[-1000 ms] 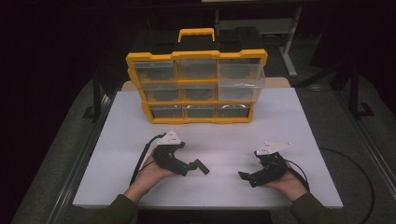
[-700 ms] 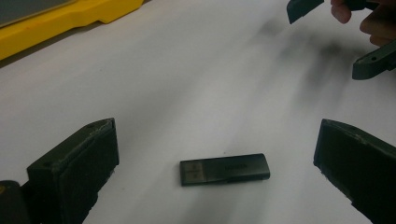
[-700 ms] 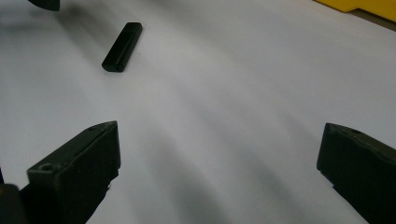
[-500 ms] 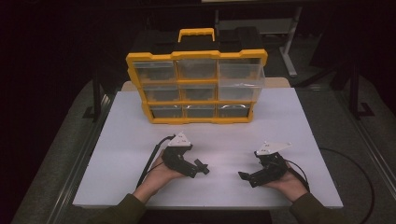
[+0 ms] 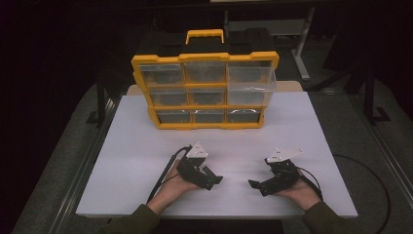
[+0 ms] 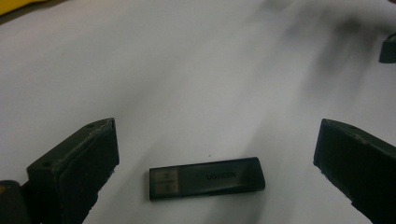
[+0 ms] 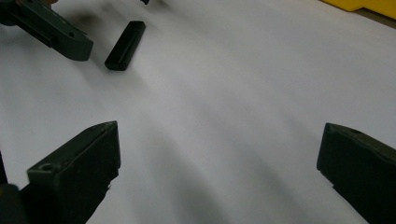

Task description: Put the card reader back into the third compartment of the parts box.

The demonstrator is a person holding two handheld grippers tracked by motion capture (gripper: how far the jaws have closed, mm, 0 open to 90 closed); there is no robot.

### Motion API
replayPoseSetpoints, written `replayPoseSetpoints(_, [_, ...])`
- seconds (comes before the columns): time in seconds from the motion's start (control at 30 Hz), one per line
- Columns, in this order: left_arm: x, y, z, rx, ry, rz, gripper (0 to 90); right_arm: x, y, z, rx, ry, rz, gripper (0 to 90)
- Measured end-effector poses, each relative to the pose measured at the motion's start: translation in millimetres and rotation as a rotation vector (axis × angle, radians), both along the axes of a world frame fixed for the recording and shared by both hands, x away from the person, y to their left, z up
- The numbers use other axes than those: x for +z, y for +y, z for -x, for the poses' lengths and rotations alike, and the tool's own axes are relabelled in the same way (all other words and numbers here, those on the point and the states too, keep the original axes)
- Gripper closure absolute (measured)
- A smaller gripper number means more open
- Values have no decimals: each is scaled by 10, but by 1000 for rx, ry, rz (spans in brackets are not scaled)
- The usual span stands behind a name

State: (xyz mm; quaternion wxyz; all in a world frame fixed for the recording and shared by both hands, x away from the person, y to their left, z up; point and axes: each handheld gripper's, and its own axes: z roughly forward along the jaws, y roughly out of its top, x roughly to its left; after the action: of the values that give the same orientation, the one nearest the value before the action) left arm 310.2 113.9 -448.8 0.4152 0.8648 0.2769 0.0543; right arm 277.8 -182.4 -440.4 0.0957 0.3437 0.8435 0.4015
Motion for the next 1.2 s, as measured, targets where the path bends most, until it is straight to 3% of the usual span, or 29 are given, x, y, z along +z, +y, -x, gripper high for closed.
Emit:
replayPoseSetpoints(0.37, [-83,-20,33,16,-5,-37,25,-3,4,1,7,0,2,0])
replayPoseSetpoints(1.2, [-97,10,94,39,-58,-93,216,-6,3,7,16,3,3,0])
